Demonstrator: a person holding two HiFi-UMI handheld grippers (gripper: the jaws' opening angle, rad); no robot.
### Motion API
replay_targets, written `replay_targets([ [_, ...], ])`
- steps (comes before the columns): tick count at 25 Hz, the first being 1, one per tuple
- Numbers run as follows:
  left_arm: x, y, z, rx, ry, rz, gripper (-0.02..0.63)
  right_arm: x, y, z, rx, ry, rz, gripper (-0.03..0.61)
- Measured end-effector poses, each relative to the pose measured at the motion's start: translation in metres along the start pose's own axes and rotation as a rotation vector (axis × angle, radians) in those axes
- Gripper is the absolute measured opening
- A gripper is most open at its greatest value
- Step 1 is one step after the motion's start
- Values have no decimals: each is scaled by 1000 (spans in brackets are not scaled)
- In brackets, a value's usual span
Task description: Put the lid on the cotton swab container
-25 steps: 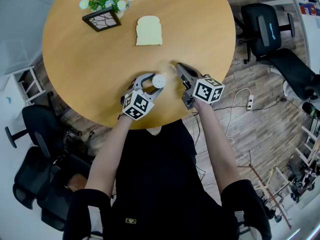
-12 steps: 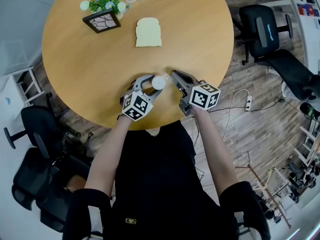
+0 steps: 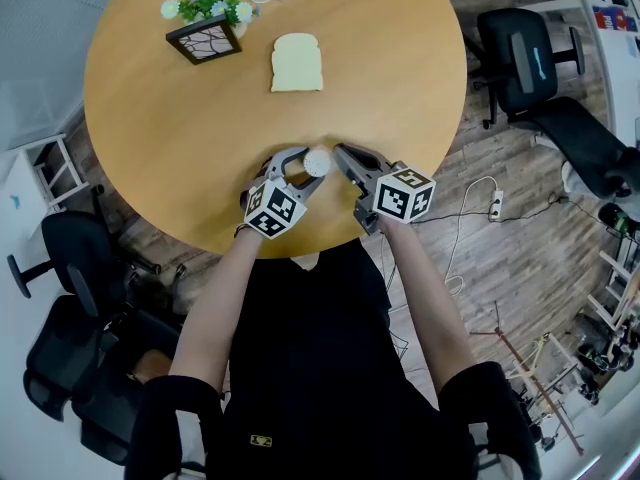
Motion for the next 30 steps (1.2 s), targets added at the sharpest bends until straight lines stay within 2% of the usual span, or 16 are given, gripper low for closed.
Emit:
replay_targets([
  [15, -1, -1, -1, 1, -7, 0, 252, 6, -9, -27, -30, 41, -30, 17],
  [23, 1, -1, -1, 0, -11, -2, 252, 18, -12, -42, -129, 44, -119, 17],
  [30, 0, 0, -1, 0, -9, -2, 252, 23, -13, -48, -230, 3, -153, 17],
])
Point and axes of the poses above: the fingertips, and each gripper's own axes: x forward along the fingers, z to its right, y out of its top, the point moved 8 cm from there along -x, backward along the fingers, and after that the axes turned 14 degrees about -z, right-handed, at the moved point
